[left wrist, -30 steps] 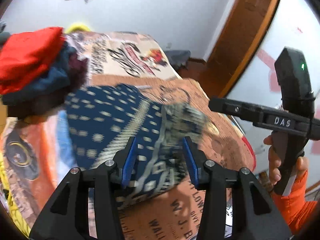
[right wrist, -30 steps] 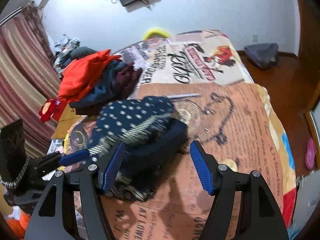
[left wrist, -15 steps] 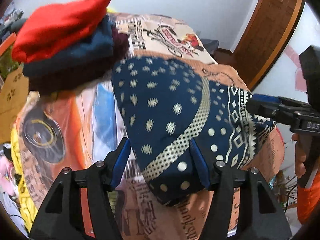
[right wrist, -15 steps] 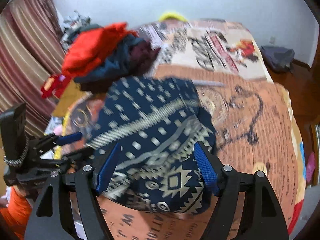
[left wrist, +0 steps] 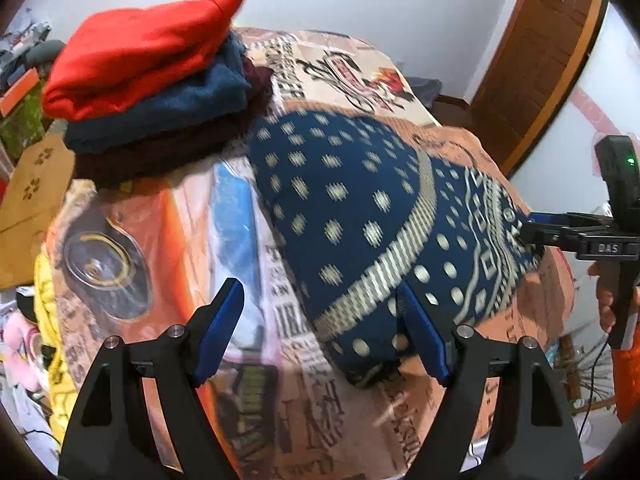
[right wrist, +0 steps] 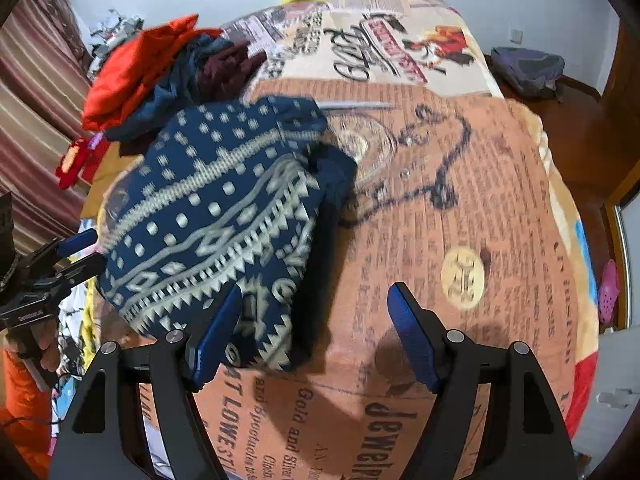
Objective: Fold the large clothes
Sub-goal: 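Grasp the rolled hoodie bundle between both tools and lift it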
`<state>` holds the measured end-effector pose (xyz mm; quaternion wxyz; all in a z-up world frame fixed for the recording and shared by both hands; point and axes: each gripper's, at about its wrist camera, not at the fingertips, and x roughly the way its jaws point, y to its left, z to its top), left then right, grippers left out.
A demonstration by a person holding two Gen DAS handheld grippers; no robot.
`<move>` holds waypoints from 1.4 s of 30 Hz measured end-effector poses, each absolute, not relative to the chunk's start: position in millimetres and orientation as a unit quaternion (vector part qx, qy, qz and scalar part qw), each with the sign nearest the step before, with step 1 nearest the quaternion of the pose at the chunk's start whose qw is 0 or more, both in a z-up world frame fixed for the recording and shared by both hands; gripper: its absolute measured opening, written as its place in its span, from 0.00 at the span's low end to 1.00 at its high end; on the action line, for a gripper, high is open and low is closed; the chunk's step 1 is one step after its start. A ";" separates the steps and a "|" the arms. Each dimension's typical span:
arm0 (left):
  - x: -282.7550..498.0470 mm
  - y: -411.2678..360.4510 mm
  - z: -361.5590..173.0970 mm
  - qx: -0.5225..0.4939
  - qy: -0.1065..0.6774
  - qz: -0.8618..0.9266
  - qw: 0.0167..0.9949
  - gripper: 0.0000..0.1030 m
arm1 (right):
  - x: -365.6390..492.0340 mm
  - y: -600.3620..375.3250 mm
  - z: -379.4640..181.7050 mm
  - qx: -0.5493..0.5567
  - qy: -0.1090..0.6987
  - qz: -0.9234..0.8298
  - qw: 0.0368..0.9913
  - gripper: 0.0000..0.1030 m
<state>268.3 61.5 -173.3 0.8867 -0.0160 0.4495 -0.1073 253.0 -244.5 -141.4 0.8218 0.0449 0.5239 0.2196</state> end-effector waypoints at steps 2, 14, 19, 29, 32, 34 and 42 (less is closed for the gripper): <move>275.2 66.2 -164.4 -0.022 0.440 -0.098 0.892 0.76 | 259.5 -242.2 -134.3 0.054 0.515 0.229 0.824 0.70; 351.5 95.0 -203.5 -0.224 0.527 -0.159 0.804 0.76 | 321.4 -217.1 -177.1 0.122 0.585 0.277 0.753 0.70; 367.0 98.0 -226.8 -0.283 0.542 -0.185 0.770 0.85 | 337.2 -209.6 -202.5 0.151 0.624 0.302 0.705 0.70; 395.4 86.5 -252.0 -0.293 0.565 -0.196 0.746 0.98 | 368.7 -184.7 -226.3 0.187 0.650 0.336 0.655 0.73; 399.5 88.8 -265.8 -0.330 0.575 -0.202 0.721 0.99 | 374.0 -181.0 -231.1 0.203 0.651 0.336 0.649 0.73; 398.4 90.2 -271.9 -0.346 0.577 -0.207 0.710 0.99 | 375.9 -177.8 -233.1 0.213 0.651 0.336 0.646 0.73; 374.0 92.0 -252.1 -0.324 0.559 -0.210 0.734 0.80 | 363.3 -169.3 -227.1 0.233 0.633 0.357 0.646 0.38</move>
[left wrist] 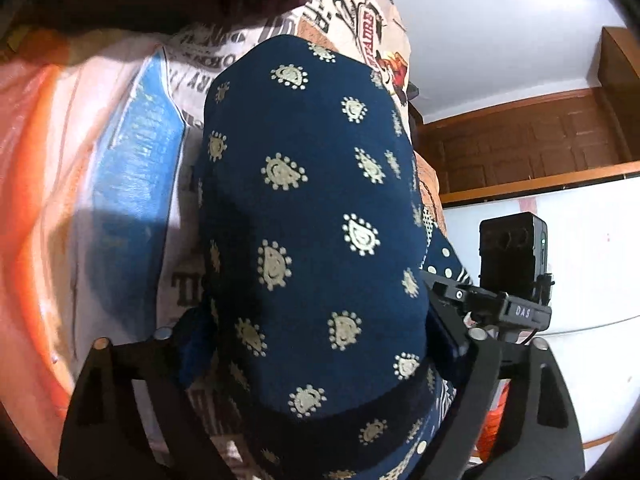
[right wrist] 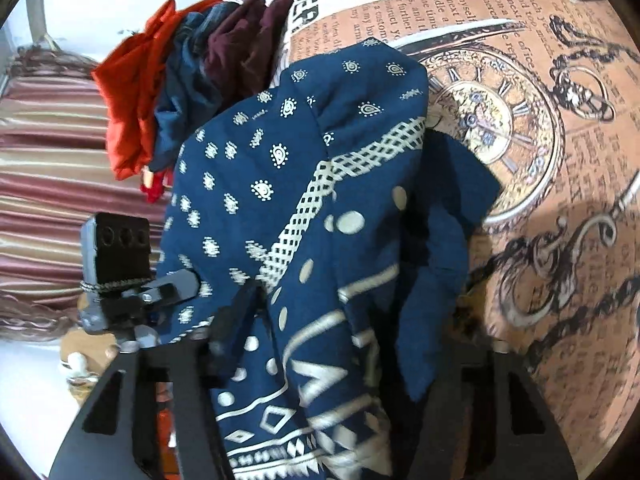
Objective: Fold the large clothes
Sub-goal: 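Grasp the rolled hoodie bundle between both tools and lift it, then carry the bundle with both tools onto the red clothes stack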
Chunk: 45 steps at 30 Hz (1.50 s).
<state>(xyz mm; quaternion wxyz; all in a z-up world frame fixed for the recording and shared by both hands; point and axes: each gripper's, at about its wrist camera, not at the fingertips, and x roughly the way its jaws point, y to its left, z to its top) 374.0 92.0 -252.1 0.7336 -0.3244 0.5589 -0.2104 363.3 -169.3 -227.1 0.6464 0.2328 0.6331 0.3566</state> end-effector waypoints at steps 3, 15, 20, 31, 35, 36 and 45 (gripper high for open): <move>360.1 89.3 -231.5 -0.302 0.548 -0.214 0.750 0.68 | 354.8 -166.3 -215.0 0.234 0.625 0.364 0.649 0.31; 298.7 107.6 -99.5 -0.237 0.438 -0.226 0.837 0.64 | 319.9 -120.4 -97.6 0.176 0.527 0.402 0.728 0.29; 293.3 133.2 -28.0 -0.224 0.375 -0.220 0.872 0.64 | 322.7 -96.2 -31.7 0.161 0.470 0.430 0.754 0.29; 351.1 241.0 62.8 -0.236 0.290 -0.181 0.910 0.64 | 382.2 -15.7 52.4 0.141 0.383 0.473 0.781 0.29; 400.7 276.0 53.1 -0.246 0.299 -0.159 0.908 0.64 | 423.9 20.7 40.4 0.147 0.394 0.469 0.777 0.29; 416.9 291.3 47.3 -0.251 0.306 -0.157 0.905 0.64 | 434.5 28.6 37.0 0.149 0.397 0.466 0.777 0.29; 524.2 348.9 -65.6 -0.311 0.387 -0.095 0.863 0.65 | 530.8 77.8 -72.6 0.198 0.501 0.416 0.732 0.30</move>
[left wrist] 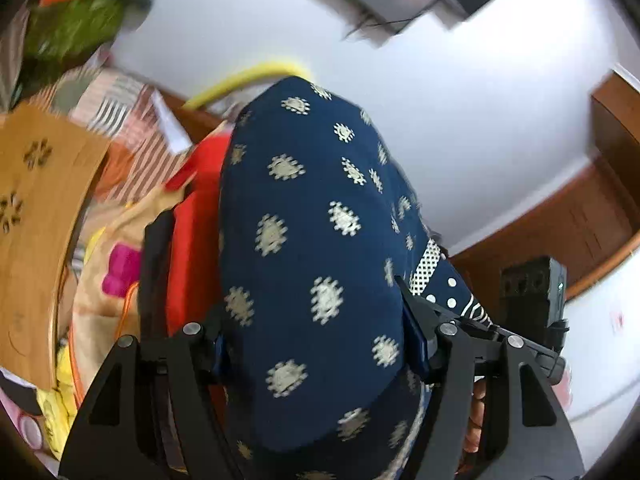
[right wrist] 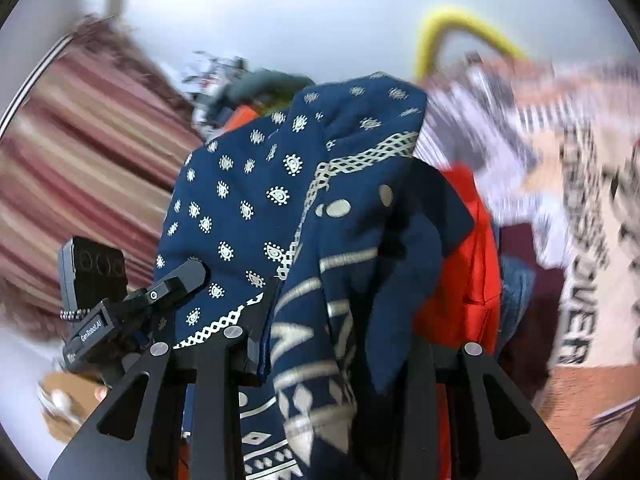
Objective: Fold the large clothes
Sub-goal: 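Carry the bundle with both tools onto the red clothes stack, then open both tools and release the bundle on the stack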
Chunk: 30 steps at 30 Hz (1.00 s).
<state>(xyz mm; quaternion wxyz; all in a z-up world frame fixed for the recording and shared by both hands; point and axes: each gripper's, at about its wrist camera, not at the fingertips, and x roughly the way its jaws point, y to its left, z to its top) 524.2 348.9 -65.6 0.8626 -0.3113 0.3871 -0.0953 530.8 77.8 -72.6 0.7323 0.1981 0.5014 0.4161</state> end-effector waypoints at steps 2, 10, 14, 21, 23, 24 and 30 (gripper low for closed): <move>525.7 354.5 -71.5 -0.311 0.386 -0.097 0.863 0.66 | 539.4 77.7 -91.7 0.225 0.516 0.419 0.712 0.31; 513.6 356.6 -61.8 -0.304 0.390 -0.087 0.865 0.70 | 510.2 67.3 -52.1 0.107 0.490 0.377 0.778 0.41; 495.4 357.6 -48.6 -0.303 0.383 -0.056 0.871 0.70 | 484.2 46.2 -27.8 0.052 0.471 0.342 0.811 0.41; 434.2 348.3 -5.2 -0.283 0.360 -0.023 0.889 0.70 | 433.1 6.5 15.4 0.038 0.413 0.332 0.847 0.41; 410.5 336.4 11.6 -0.257 0.351 -0.012 0.900 0.70 | 410.3 -2.3 31.6 0.035 0.385 0.338 0.858 0.41; 394.4 328.4 21.4 -0.241 0.342 -0.008 0.908 0.70 | 401.6 -4.3 38.1 0.037 0.374 0.341 0.862 0.41; 307.9 277.3 66.1 -0.172 0.275 -0.003 0.946 0.70 | 328.7 -24.5 77.0 0.031 0.286 0.361 0.887 0.42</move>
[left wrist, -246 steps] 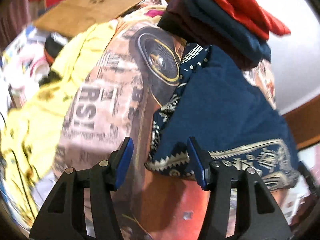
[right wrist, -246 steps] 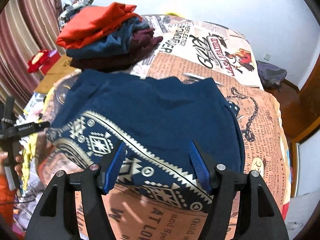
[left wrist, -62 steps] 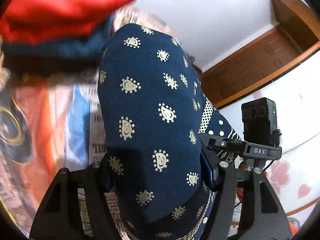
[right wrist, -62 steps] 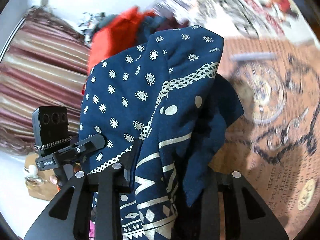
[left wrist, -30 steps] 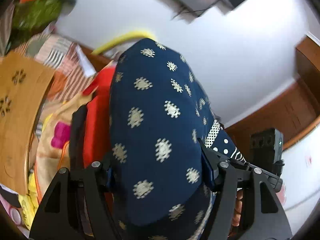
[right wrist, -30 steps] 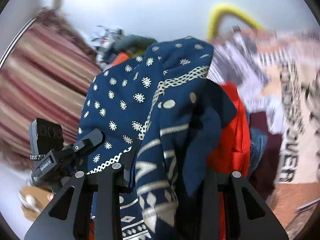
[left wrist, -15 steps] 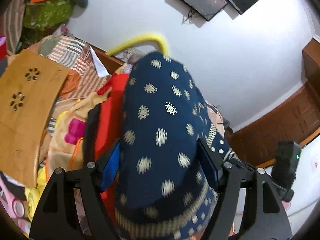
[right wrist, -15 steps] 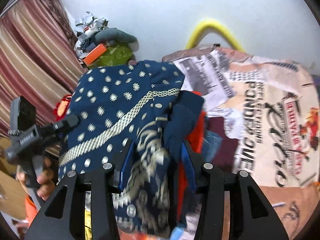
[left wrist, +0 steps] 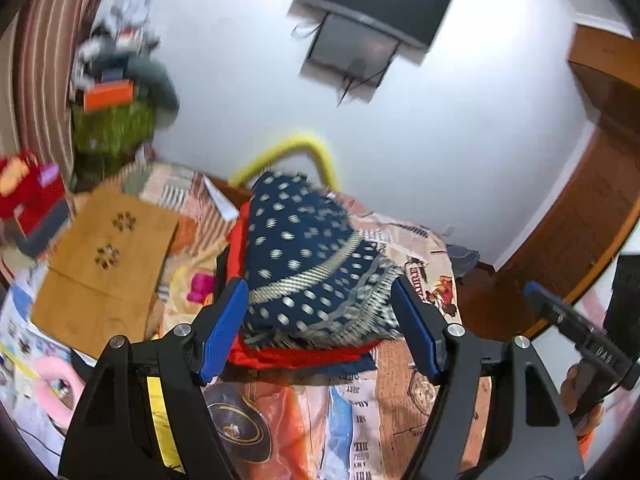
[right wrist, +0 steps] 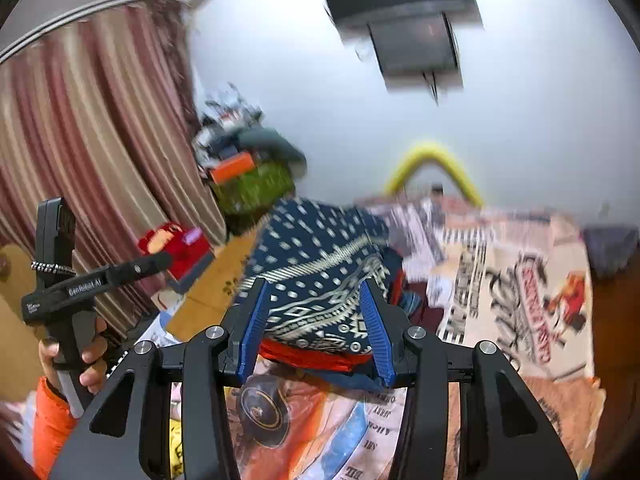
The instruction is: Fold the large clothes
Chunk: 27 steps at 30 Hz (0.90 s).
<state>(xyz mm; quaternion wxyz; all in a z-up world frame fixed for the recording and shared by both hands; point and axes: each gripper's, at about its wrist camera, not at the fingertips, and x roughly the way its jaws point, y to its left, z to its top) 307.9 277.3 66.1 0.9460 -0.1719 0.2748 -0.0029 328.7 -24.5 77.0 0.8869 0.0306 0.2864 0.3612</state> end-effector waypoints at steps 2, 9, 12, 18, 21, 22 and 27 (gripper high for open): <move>273.9 257.1 77.7 -0.153 0.241 -0.013 0.958 0.70 | 301.2 -32.1 86.7 0.030 0.252 0.372 0.893 0.42; 173.6 198.0 91.1 -0.090 0.136 -0.024 0.986 0.70 | 210.6 -63.8 96.3 0.044 0.142 0.398 0.905 0.47; 131.7 174.5 83.3 -0.057 0.083 -0.001 0.995 0.70 | 186.0 -75.5 87.8 0.060 0.114 0.402 0.906 0.50; 89.8 146.7 62.9 -0.017 0.028 0.031 0.999 0.70 | 151.3 -86.4 71.3 0.058 0.070 0.372 0.924 0.64; 81.6 144.5 55.0 -0.020 0.013 0.047 0.999 0.72 | 140.4 -88.0 66.0 0.049 0.046 0.345 0.936 0.78; 79.2 145.6 52.3 -0.024 0.009 0.052 0.998 0.79 | 138.2 -87.9 65.7 0.046 0.041 0.339 0.939 0.81; 79.2 154.0 41.2 -0.046 -0.009 0.104 0.994 0.98 | 138.7 -84.0 64.9 0.037 0.031 0.308 0.950 1.00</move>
